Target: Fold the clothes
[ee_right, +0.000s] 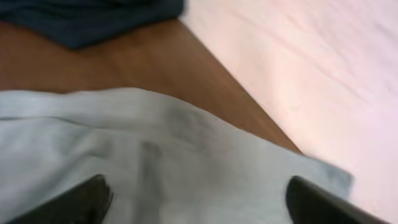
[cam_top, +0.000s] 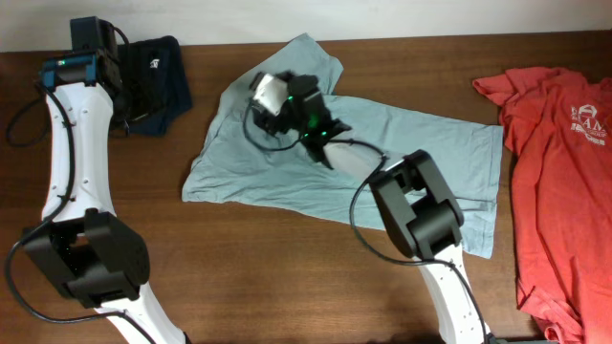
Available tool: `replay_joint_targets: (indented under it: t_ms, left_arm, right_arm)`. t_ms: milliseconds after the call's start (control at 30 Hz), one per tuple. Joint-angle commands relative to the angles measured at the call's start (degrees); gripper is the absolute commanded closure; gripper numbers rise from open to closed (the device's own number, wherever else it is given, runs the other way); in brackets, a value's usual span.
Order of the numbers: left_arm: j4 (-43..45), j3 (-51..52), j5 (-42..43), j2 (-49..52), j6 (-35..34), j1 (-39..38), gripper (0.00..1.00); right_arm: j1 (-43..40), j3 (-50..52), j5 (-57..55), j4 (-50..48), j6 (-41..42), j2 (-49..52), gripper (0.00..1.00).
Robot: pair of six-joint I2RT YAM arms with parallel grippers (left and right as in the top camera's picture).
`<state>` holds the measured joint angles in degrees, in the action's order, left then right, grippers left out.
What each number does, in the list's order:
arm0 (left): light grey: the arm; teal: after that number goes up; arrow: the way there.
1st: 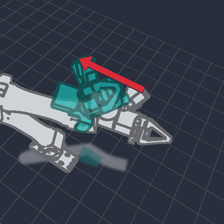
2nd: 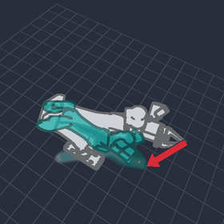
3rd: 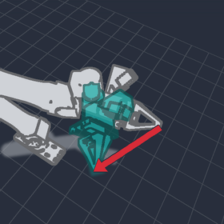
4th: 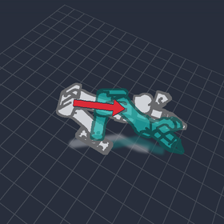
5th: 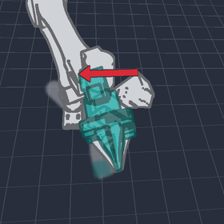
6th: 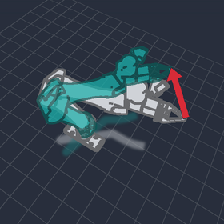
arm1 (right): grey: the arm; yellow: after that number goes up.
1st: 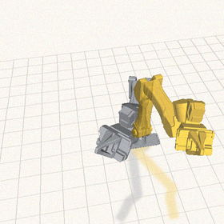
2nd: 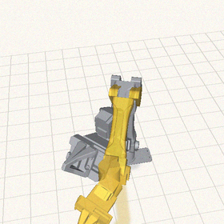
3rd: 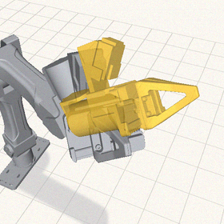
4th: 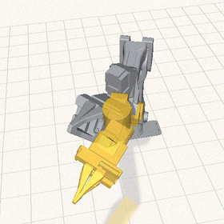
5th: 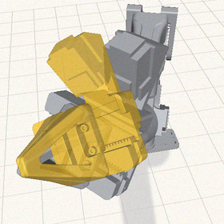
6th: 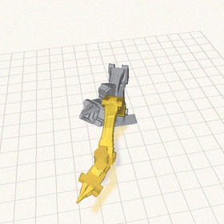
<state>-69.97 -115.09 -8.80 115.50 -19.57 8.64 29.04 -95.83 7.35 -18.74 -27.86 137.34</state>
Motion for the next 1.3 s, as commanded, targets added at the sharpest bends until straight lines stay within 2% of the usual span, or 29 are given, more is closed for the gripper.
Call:
replay_joint_targets:
  t_ms: [0, 100, 233, 433, 533, 633, 700, 733, 767, 867, 1067, 1267]
  left_arm:
    - [0.1, -0.5, 0.2, -0.7, -0.2, -0.1, 0.01]
    - [0.1, -0.5, 0.2, -0.7, -0.2, -0.1, 0.01]
    - [0.1, -0.5, 0.2, -0.7, -0.2, -0.1, 0.01]
    - [0.1, -0.5, 0.2, -0.7, -0.2, -0.1, 0.01]
    - [0.1, -0.5, 0.2, -0.7, -0.2, -0.1, 0.01]
    - [0.1, -0.5, 0.2, -0.7, -0.2, -0.1, 0.01]
    - [0.1, -0.5, 0.2, -0.7, -0.2, -0.1, 0.01]
    - [0.1, -0.5, 0.2, -0.7, -0.2, -0.1, 0.01]
    - [0.1, -0.5, 0.2, -0.7, -0.2, -0.1, 0.01]
    - [0.1, -0.5, 0.2, -0.7, -0.2, -0.1, 0.01]
    - [0.1, -0.5, 0.2, -0.7, -0.2, -0.1, 0.01]
    - [0.1, -0.5, 0.2, -0.7, -0.2, -0.1, 0.01]
  right_arm:
    - [-1.3, -0.9, -0.8, -0.1, 7.1, -0.1, 0.01]
    - [-2.8, -0.9, -1.0, 3.4, 14.5, -3.9, 0.01]
    - [-4.9, -0.9, -0.9, 16.9, 19.4, -13.8, 0.01]
    - [-5.9, -0.9, -1.0, 47.2, 19.2, -31.3, 0.01]
    - [-6.0, -0.9, -4.1, 60.2, 19.2, -36.7, 0.01]
    - [-7.1, -0.9, -5.5, 72.5, 22.8, -39.1, 0.01]
    - [-8.5, -0.9, -5.5, 80.2, 27.5, -39.3, 0.24]
    - [-9.3, -0.8, -5.5, 83.8, 29.5, -39.1, 0.45]
    - [-10.2, -0.5, -5.5, 87.1, 31.3, -38.8, 0.61]
    - [-12.0, 1.6, -5.5, 92.1, 35.1, -38.4, 0.96]
    - [-14.5, 12.9, -5.4, 89.9, 44.9, -38.4, 0.96]
    - [-15.0, 24.2, -2.2, 81.5, 45.5, -38.4, 0.96]
